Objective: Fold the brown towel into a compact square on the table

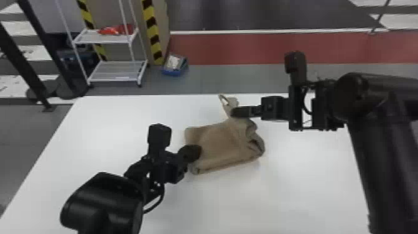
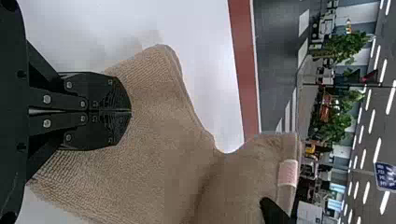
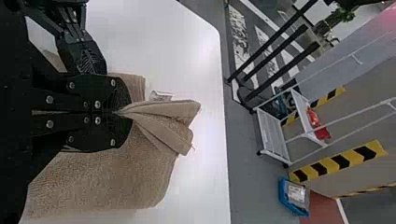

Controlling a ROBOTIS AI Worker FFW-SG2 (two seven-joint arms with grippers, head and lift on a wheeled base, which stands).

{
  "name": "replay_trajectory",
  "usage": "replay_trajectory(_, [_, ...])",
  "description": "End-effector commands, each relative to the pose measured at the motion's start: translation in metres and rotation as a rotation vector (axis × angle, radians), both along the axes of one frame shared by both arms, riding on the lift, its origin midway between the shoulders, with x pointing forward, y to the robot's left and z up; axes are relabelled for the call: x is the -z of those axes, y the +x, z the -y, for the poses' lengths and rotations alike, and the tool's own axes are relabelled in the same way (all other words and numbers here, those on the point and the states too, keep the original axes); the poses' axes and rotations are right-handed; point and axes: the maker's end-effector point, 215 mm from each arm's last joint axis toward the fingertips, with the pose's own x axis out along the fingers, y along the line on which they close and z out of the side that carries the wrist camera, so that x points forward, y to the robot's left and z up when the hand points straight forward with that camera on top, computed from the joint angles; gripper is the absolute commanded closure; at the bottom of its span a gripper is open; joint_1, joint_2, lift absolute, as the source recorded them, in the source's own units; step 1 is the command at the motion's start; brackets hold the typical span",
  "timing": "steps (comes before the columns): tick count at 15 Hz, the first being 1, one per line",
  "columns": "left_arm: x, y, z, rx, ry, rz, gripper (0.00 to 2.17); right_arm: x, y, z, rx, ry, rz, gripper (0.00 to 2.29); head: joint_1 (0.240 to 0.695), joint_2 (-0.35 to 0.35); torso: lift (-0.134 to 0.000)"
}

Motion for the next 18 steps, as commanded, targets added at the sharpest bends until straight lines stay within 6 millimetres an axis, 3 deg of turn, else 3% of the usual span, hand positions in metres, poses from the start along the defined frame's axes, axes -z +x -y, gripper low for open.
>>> replay_trajectory(1, [0.000,-0.001,0.008,0.005,-0.007,0.005,1.79,0.011,-0.007,-0.014,-0.029,-0.026,-0.011,1.30,0.695,0.066,-0.115])
replay_trajectory(6, [0.000,0.000,0.018,0.009,-0.017,0.003,1.79,0.032,-0.020,-0.032,-0.066,-0.054,-0.029,1.30,0.695,0.082,-0.115])
replay_trajectory(9, [-0.001,-0.001,0.027,0.017,-0.027,0.004,1.79,0.042,-0.016,-0.038,-0.068,-0.096,0.001,1.29,0.695,0.084,-0.115])
replay_trajectory(13, [0.003,-0.002,0.024,0.007,-0.025,-0.003,1.79,0.056,-0.023,-0.040,-0.068,-0.098,-0.017,1.29,0.695,0.083,-0.115])
replay_trajectory(16, [0.005,-0.006,0.029,0.010,-0.033,-0.007,1.79,0.059,-0.022,-0.045,-0.061,-0.077,0.003,1.28,0.695,0.087,-0.115])
replay_trajectory(18, [0.005,-0.005,0.027,0.006,-0.029,-0.004,1.79,0.054,-0.017,-0.048,-0.057,-0.057,0.035,1.16,0.695,0.088,-0.115])
